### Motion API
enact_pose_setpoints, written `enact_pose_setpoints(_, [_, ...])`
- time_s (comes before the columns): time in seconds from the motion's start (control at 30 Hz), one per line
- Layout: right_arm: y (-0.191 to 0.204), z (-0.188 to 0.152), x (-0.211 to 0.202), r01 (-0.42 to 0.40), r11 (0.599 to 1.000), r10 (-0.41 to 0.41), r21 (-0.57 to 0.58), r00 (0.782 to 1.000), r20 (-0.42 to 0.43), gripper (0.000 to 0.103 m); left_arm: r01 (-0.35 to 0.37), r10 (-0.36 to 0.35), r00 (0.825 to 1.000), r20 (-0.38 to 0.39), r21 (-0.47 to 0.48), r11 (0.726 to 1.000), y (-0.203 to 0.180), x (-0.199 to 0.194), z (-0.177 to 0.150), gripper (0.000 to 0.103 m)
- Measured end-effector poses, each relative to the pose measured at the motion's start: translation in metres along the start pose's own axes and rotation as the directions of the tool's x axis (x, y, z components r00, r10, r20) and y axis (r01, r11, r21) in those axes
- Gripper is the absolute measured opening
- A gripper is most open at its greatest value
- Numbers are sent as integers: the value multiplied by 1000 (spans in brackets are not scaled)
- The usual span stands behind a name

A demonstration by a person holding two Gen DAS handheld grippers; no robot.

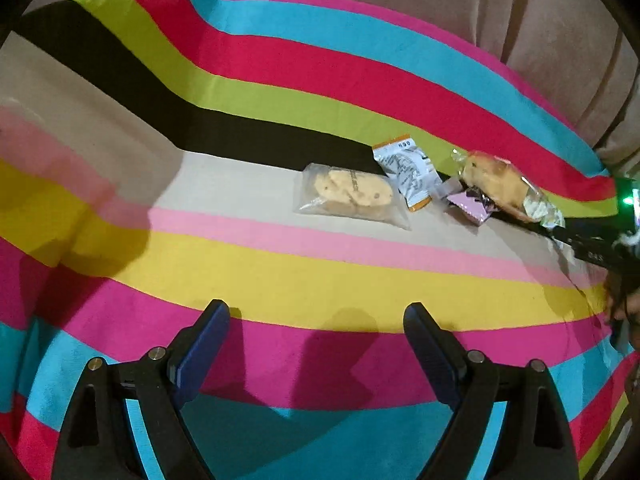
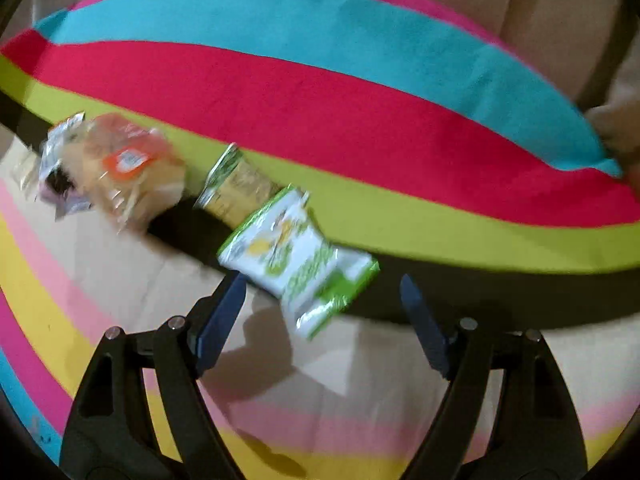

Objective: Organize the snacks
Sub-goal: 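Return to the table and grasp the green-and-white snack bag with the right tool, then grasp the clear cookie packet with the left tool while the right tool holds the snack bag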

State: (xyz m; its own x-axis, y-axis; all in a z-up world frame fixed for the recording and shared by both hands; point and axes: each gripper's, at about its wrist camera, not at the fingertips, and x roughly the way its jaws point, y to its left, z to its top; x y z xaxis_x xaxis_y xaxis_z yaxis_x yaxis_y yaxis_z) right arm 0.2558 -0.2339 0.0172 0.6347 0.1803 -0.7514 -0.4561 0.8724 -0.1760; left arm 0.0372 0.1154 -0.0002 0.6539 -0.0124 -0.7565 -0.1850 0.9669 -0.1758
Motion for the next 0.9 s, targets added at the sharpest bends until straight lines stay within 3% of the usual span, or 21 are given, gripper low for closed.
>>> enact_pose_setpoints(0.07, [1,6,13,-51,998,51,-46,999,-17,82,5,-5,1000,-4,3,1000,-1,0,0,94])
enact_pose_setpoints(0.17, [7,9,17,-56,991,57,-123,998,10,85,23,-23,1000,-11,10,1000,-3,3,2,100])
enact_pose_setpoints(0.23, [8,9,16,-70,990,72,-119,997,14,81,29,-29,1000,-13,11,1000,-3,3,1,102])
enact_pose_setpoints(0.3, [6,2,11,-102,993,103,-61,994,20,40,31,-30,999,-14,13,999,-3,4,2,102])
enact_pose_setpoints(0.37, [8,-6,3,-65,998,65,-2,998,16,39,30,-30,999,-14,13,999,-4,4,1,102])
enact_pose_setpoints(0.5, [38,-37,-40,-164,977,158,138,986,48,39,35,-35,999,-13,10,999,-4,4,0,103])
enact_pose_setpoints(0.7, [119,-61,-76,-170,982,166,76,984,61,39,24,-23,1000,-17,19,1000,-7,6,-2,103])
enact_pose_setpoints(0.8, [131,-60,-80,-103,994,100,39,993,59,39,31,-30,999,-16,19,999,-6,6,-1,103])
enact_pose_setpoints(0.9, [124,-59,-70,-106,993,105,49,994,23,39,68,-67,997,-39,10,998,-4,9,7,103])
